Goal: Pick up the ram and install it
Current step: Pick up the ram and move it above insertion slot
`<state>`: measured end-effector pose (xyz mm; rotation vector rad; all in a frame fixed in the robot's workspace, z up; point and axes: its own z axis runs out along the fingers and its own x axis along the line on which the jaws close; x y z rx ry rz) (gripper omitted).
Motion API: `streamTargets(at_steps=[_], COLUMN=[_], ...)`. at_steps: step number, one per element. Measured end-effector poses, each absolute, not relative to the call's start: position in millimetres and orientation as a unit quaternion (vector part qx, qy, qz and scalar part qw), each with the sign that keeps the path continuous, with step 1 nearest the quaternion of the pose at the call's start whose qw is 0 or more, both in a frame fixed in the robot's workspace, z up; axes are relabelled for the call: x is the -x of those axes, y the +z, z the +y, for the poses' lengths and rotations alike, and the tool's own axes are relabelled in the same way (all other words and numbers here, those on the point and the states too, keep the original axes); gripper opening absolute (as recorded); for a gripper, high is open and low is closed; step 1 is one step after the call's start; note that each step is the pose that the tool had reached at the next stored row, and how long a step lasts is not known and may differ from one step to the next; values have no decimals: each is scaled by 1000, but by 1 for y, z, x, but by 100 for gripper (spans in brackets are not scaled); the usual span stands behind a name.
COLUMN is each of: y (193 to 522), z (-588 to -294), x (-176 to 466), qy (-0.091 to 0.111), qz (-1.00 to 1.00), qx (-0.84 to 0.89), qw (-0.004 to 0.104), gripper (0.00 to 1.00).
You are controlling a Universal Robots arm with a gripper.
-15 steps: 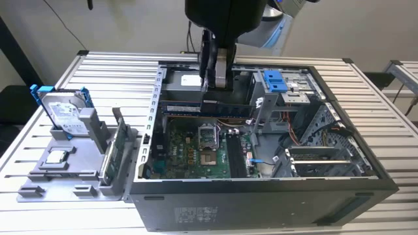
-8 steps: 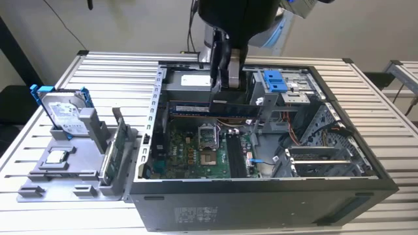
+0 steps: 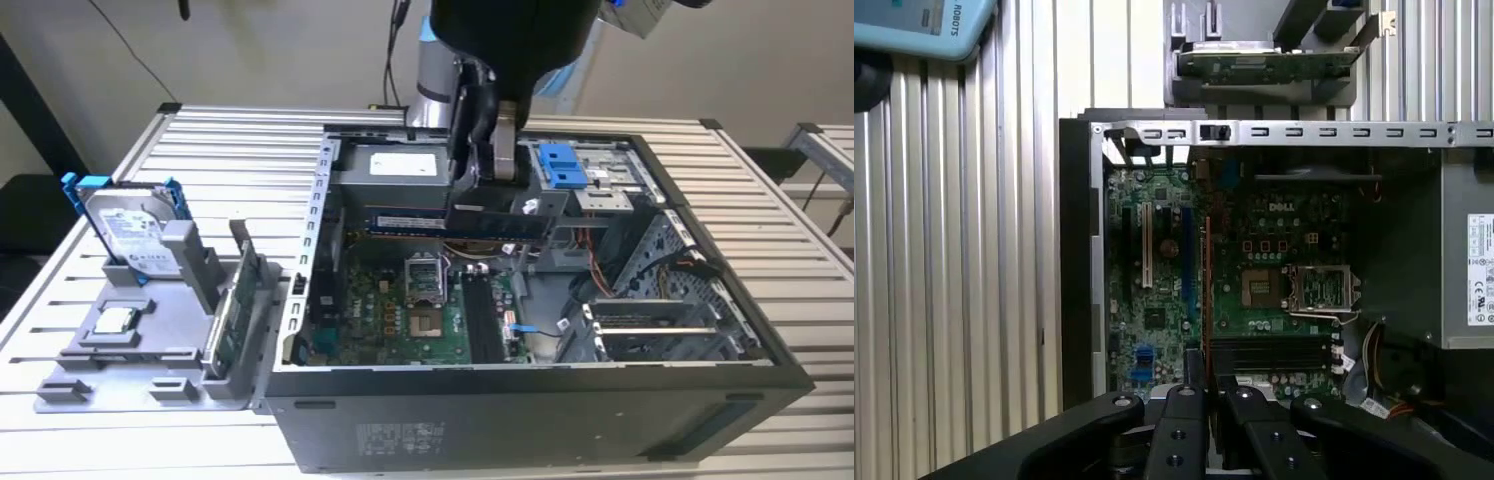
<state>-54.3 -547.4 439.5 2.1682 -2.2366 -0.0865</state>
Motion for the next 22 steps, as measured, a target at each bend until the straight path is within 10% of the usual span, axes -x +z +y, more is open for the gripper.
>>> streamTargets(at_steps=[22], y=[440], z=[-547], x=[21], qy=[-28], qz=[-717], qx=[-696], qw=[13], gripper=[14])
